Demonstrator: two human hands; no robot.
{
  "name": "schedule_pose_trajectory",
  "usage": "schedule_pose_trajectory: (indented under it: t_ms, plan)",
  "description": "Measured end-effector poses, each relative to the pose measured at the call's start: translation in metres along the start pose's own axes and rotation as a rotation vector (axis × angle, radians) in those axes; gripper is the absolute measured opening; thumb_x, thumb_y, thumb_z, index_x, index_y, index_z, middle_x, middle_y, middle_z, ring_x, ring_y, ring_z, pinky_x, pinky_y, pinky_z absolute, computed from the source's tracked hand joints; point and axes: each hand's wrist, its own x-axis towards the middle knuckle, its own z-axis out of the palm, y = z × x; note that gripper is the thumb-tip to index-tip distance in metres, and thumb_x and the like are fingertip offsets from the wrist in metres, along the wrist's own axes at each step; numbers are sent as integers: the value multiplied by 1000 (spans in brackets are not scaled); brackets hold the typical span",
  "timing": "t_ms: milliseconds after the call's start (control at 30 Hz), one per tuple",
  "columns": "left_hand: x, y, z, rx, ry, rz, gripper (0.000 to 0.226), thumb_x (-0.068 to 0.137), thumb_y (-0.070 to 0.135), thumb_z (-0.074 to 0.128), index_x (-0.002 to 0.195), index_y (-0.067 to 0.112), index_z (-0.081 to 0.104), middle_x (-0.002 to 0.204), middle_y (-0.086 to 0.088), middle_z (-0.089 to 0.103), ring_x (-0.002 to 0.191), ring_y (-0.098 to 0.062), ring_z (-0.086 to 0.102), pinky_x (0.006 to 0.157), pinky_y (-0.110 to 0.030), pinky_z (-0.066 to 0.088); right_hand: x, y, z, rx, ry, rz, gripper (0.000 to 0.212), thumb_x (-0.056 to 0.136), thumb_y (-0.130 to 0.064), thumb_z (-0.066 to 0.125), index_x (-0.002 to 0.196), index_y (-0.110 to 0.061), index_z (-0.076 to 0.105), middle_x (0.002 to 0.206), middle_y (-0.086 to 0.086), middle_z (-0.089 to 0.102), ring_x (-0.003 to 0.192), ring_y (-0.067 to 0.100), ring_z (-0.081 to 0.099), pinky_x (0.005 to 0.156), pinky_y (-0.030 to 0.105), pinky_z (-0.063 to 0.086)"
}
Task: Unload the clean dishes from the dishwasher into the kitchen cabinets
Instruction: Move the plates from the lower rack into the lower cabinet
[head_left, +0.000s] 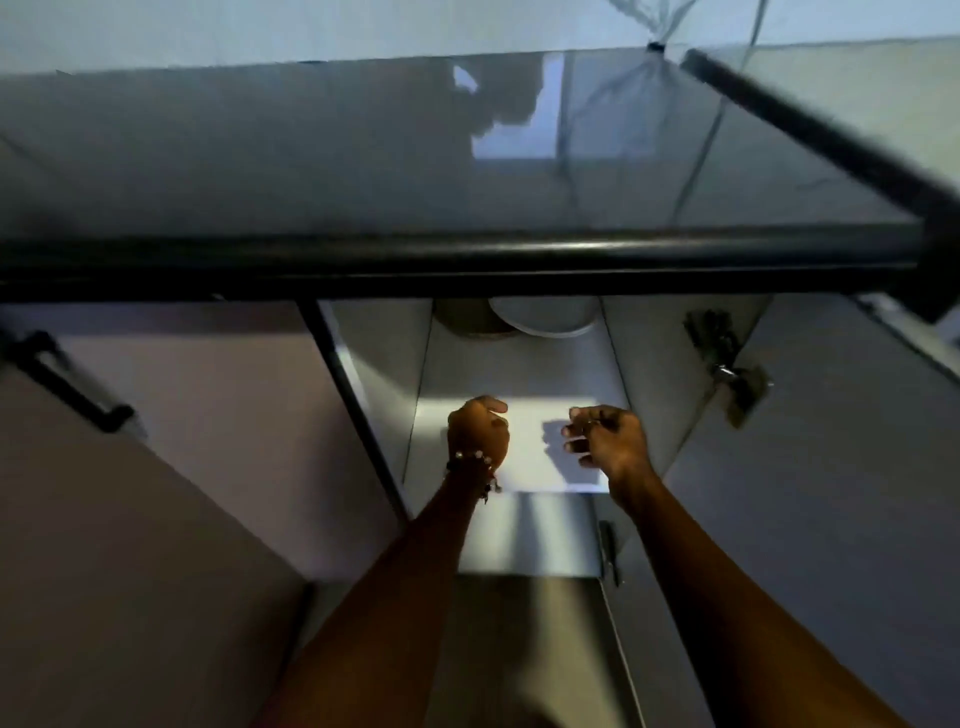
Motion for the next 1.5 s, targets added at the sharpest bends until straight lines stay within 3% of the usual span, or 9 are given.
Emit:
schedule_pose_trajectory:
  t_ms: [100, 367, 533, 700, 900, 1067, 1267, 1433, 1500]
  plan:
    - [-52, 37, -39, 21, -109, -35, 23, 78, 3, 55, 90, 9, 74, 99, -8, 74, 94, -26, 68, 86, -25, 50, -70, -28, -16, 52, 15, 80, 17, 94, -12, 55, 80, -14, 64, 74, 9, 66, 54, 18, 57, 49, 21, 38]
    - [-186, 126, -133, 16, -268, -83, 25, 81, 4, 54, 89, 18, 73, 95, -9, 74, 91, -27, 68, 84, -33, 56, -242, -116, -46, 192, 61, 152, 17, 96, -10, 48, 95, -8, 65, 77, 6, 69, 59, 15, 59, 45, 18, 41]
    - [-252, 190, -170, -204, -301, -77, 20, 86, 2, 55, 91, 13, 71, 80, -9, 71, 58, -21, 64, 67, -36, 59, -328, -161, -81, 316, 94, 97, 15, 95, -15, 54, 97, -7, 67, 83, 9, 70, 60, 14, 62, 50, 22, 44]
    - [-294, 248, -180, -410, -334, -7, 17, 87, 6, 57, 91, 16, 70, 75, -6, 69, 61, -19, 63, 58, -27, 53, -384, -193, -139, 443, 161, 4, 17, 95, -14, 54, 101, -3, 66, 76, 5, 68, 58, 13, 60, 51, 22, 44]
    - [-338, 331, -143, -611, -434, 54, 13, 90, 5, 57, 97, 6, 68, 68, -7, 65, 44, -5, 54, 45, -20, 47, -411, -197, -240, 581, 355, -22, 14, 95, -10, 52, 93, -4, 65, 73, 7, 65, 56, 16, 56, 48, 22, 41]
    - [-370, 392, -76, -592, -543, 107, 13, 91, 2, 55, 96, 2, 67, 63, -3, 64, 42, -5, 54, 43, -18, 47, -405, -165, -331, 601, 458, 62, 16, 95, -12, 52, 96, -5, 66, 78, 7, 68, 59, 16, 57, 52, 25, 43]
    - [-377, 423, 39, -484, -622, -180, 12, 91, -2, 53, 91, 0, 65, 64, -8, 60, 34, -7, 50, 38, -18, 43, -372, -109, -415, 540, 462, 241, 14, 95, -10, 53, 91, -9, 66, 79, 8, 69, 57, 16, 57, 45, 21, 42]
    - [-365, 377, 103, -317, -522, -398, 15, 82, -5, 58, 76, 8, 64, 51, -5, 57, 31, -7, 49, 35, -16, 42, -334, -47, -439, 548, 380, 404, 12, 95, -9, 53, 98, -6, 63, 68, 4, 68, 45, 9, 57, 44, 18, 37]
    - [-355, 345, 126, -198, -471, -421, 14, 82, 0, 62, 73, 9, 68, 59, -11, 63, 43, -15, 58, 42, -22, 52, -316, -19, -441, 591, 368, 464, 12, 94, -10, 53, 97, -4, 63, 57, 0, 67, 43, 9, 57, 42, 16, 38]
